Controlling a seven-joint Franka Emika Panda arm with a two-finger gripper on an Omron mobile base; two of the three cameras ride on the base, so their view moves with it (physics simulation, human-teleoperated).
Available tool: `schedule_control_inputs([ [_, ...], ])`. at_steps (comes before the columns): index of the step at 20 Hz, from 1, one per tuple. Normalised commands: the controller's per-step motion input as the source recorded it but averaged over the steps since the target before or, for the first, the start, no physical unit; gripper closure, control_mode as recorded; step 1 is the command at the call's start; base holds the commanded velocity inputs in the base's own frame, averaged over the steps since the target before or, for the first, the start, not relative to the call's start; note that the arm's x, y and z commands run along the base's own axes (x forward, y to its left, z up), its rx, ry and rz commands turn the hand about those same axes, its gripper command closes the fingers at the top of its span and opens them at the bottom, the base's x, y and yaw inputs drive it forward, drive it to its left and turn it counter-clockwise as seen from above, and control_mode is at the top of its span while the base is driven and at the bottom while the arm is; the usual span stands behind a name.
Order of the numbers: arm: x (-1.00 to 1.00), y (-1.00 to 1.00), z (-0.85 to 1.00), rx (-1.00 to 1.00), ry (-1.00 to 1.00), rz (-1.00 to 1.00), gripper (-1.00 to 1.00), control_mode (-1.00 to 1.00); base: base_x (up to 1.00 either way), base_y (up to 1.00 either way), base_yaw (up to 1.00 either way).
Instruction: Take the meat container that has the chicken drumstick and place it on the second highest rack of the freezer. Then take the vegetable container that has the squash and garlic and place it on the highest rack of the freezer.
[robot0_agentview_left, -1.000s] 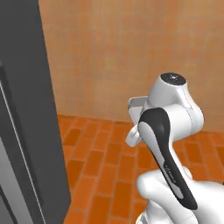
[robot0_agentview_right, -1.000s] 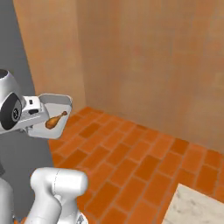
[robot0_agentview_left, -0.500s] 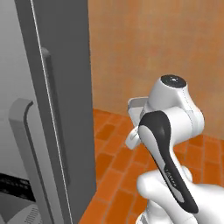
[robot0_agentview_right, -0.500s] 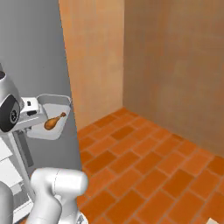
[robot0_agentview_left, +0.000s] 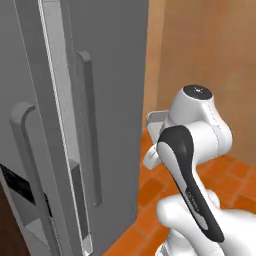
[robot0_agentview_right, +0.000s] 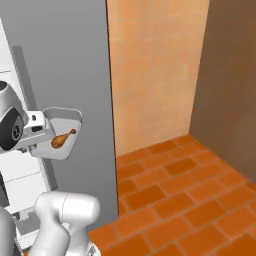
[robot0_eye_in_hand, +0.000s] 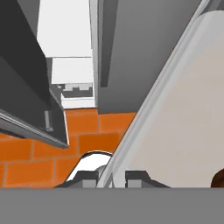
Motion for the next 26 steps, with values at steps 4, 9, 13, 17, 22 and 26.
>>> schedule_control_inputs([
  [4,0.0,0.0,0.0,0.0,0.0,0.0,1.0,1.0,0.11,-0.03,0.6],
  [9,0.0,0.0,0.0,0.0,0.0,0.0,1.0,1.0,-0.03,-0.05,0.58],
  [13,0.0,0.0,0.0,0.0,0.0,0.0,1.0,1.0,0.04,-0.48,0.57],
  [17,0.0,0.0,0.0,0.0,0.0,0.0,1.0,1.0,0.41,-0.41,0.54],
  [22,0.0,0.0,0.0,0.0,0.0,0.0,1.0,1.0,0.55,-0.26,0.38],
  [26,0.0,0.0,0.0,0.0,0.0,0.0,1.0,1.0,0.19,0.0,0.12],
])
